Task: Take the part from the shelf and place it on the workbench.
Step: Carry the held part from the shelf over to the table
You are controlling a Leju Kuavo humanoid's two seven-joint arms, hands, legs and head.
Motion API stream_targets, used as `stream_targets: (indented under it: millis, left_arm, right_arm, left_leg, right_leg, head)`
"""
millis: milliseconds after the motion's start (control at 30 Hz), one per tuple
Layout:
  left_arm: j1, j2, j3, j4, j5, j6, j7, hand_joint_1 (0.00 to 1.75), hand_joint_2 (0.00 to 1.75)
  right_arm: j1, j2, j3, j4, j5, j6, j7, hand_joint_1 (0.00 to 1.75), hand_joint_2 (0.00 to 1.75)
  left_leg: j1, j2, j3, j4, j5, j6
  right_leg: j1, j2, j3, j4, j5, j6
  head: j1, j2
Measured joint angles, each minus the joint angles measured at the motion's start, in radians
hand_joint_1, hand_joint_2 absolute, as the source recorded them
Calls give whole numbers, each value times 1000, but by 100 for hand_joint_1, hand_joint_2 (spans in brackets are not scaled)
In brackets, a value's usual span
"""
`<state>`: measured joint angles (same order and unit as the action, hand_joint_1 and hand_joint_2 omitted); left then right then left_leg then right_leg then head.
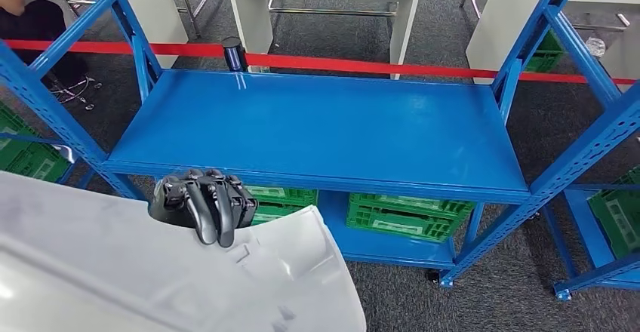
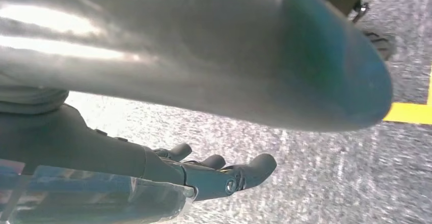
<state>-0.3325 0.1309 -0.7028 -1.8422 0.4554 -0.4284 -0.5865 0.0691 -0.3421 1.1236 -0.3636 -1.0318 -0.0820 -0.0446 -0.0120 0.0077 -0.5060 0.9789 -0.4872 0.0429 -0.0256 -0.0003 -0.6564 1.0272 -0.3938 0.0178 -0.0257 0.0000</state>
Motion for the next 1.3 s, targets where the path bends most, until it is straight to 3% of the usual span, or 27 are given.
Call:
stream_targets:
  millis: [33, 100, 133, 167, 200, 267, 300, 367, 467, 500, 533, 633, 667, 700, 767, 833, 900, 967, 1000, 1067, 1133, 1167, 1200, 1233, 1300]
  left_arm:
    - [-3, -1, -4, 0, 1, -1, -2, 171, 175]
    - [-8, -2, -12, 2, 1, -2, -9, 171, 175]
    - [-9, -2, -16, 5, 1, -3, -13, 171, 175]
    - [-9, -2, -20, 9, 0, -5, -17, 171, 175]
    - [-10, -1, -24, 14, -1, -8, -21, 171, 175]
    - [-14, 0, -30, 24, -1, -14, -28, 171, 175]
    - [-17, 1, -33, 28, 0, -17, -32, 171, 175]
    - [-24, 3, -40, 36, 2, -23, -43, 171, 175]
    - [-31, 6, -50, 44, 4, -26, -53, 171, 175]
    - [-32, 8, -53, 46, 4, -27, -53, 171, 175]
    - [-33, 9, -56, 47, 5, -27, -53, 171, 175]
    - [-35, 13, -65, 51, 7, -27, -54, 171, 175]
    - [-36, 14, -68, 52, 7, -28, -53, 171, 175]
    - [-37, 14, -70, 54, 8, -30, -53, 171, 175]
    - [-43, 15, -73, 58, 8, -33, -53, 171, 175]
    - [-56, 15, -73, 59, 10, -37, -53, 171, 175]
    - [-66, 14, -74, 60, 12, -45, -53, 171, 175]
    - [-71, 12, -74, 61, 15, -51, -50, 171, 175]
    - [-74, 11, -75, 62, 16, -51, -49, 171, 175]
    - [-79, 9, -76, 65, 17, -48, -46, 171, 175]
    - [-81, 7, -78, 68, 16, -44, -46, 171, 175]
    - [-79, 7, -80, 70, 15, -43, -46, 171, 175]
    - [-78, 7, -82, 72, 15, -42, -46, 171, 175]
    - [-78, 6, -84, 74, 14, -42, -46, 171, 175]
    - [-77, 5, -87, 76, 14, -42, -46, 171, 175]
  right_arm:
    - [5, -6, -2, -6, -11, -14, 17, 0, 0]
    - [22, -31, -4, -46, -45, -64, 67, 0, 0]
    - [34, -52, -5, -82, -63, -96, 93, 0, 0]
    - [48, -76, -4, -124, -80, -127, 113, 0, 0]
    - [61, -99, -3, -167, -96, -153, 127, 0, 0]
    - [79, -142, 4, -246, -122, -187, 137, 0, 0]
    - [81, -156, 9, -277, -133, -190, 133, 0, 0]
    - [78, -173, 28, -315, -154, -166, 107, 0, 0]
    - [59, -170, 66, -314, -162, -113, 45, 0, 0]
    - [51, -164, 79, -308, -162, -102, 27, 0, 0]
    - [43, -159, 90, -299, -162, -92, 12, 0, 0]
    - [26, -148, 119, -278, -161, -71, -16, 0, 0]
    - [23, -144, 125, -273, -161, -69, -21, 0, 0]
    - [21, -141, 131, -269, -162, -68, -25, 0, 0]
    - [17, -134, 141, -263, -167, -65, -32, 0, 0]
    - [12, -123, 147, -258, -174, -57, -36, 0, 0]
    - [8, -114, 153, -249, -186, -35, -39, 0, 0]
    - [3, -106, 162, -233, -200, -6, -50, 0, 0]
    - [0, -103, 167, -223, -204, 5, -60, 0, 0]
    - [-4, -100, 179, -212, -204, 12, -87, 0, 0]
    - [-5, -109, 192, -211, -204, 6, -111, 0, 0]
    - [-4, -118, 198, -215, -211, 2, -121, 0, 0]
    - [-2, -127, 204, -221, -222, -3, -131, 0, 0]
    - [0, -138, 208, -232, -237, -8, -140, 0, 0]
    - [2, -159, 214, -257, -261, -19, -154, 0, 0]
  left_leg:
    - [2, 2, -8, -9, 18, 5]
    - [2, 2, -33, -13, 44, 11]
    - [1, 2, -48, -12, 55, 11]
    - [1, 1, -63, -10, 67, 10]
    - [2, 1, -80, -7, 77, 7]
    - [6, 3, -111, 7, 92, -3]
    - [7, 4, -126, 18, 96, -9]
    - [5, 7, -146, 38, 104, -20]
    - [7, 6, -157, 47, 114, -34]
    - [10, 4, -163, 58, 98, -39]
    - [12, 2, -173, 86, 62, -45]
    - [16, -2, -214, 265, -81, -58]
    - [16, -3, -217, 314, -100, -58]
    - [15, -3, -205, 331, -96, -55]
    - [10, -5, -124, 251, -54, -35]
    - [-3, -3, -16, 103, -47, -5]
    - [-15, 0, 28, 27, -57, 8]
    - [-19, 1, 25, 4, -33, 15]
    - [-18, 2, 21, -11, -15, 21]
    - [-12, 3, 7, -38, 28, 31]
    - [-12, 4, -24, -40, 61, 30]
    - [-11, 5, -44, -38, 75, 26]
    - [-9, 8, -65, -35, 89, 23]
    - [-6, 11, -86, -29, 101, 18]
    - [1, 21, -128, -6, 116, 6]
  right_leg:
    - [1, 0, -13, 33, -33, -6]
    - [1, 0, -47, 151, -124, -16]
    - [0, 0, -60, 214, -155, -14]
    - [0, 0, -61, 254, -167, -5]
    - [-2, 0, -45, 261, -161, 8]
    - [-10, 0, 41, 164, -129, 35]
    - [-11, 1, 91, 92, -126, 40]
    - [-11, 8, 144, 5, -134, 30]
    - [-10, 11, 127, 2, -127, -1]
    - [-11, 9, 118, 2, -119, -11]
    - [-13, 8, 108, 2, -109, -19]
    - [-9, 4, 72, 3, -75, -28]
    - [-6, 3, 58, 3, -63, -28]
    - [-3, 3, 44, 4, -53, -29]
    - [6, 3, 20, 3, -32, -30]
    - [10, 4, 5, 1, -11, -28]
    - [5, 2, 3, -6, 8, -17]
    - [1, 1, 5, -17, 26, -6]
    - [1, 1, 0, -13, 20, -6]
    - [4, 1, -24, 43, -42, -18]
    - [1, 1, -56, 164, -131, -21]
    - [-1, 1, -64, 221, -152, -13]
    - [-4, 1, -61, 257, -153, 1]
    - [-7, 0, -41, 259, -136, 19]
    - [-17, -11, 45, 163, -102, 51]
  head:
    - [2, 0]
    - [4, 0]
    - [5, 0]
    - [5, 0]
    - [5, 0]
    - [6, 0]
    - [7, 0]
    - [8, 0]
    - [6, 0]
    - [6, 0]
    - [4, 0]
    - [1, 0]
    - [1, 0]
    - [1, 0]
    - [1, 0]
    - [2, 0]
    - [1, 0]
    - [-3, 0]
    - [-4, 0]
    - [-2, 0]
    - [1, 0]
    - [2, 0]
    - [2, 0]
    - [2, 0]
    - [2, 0]
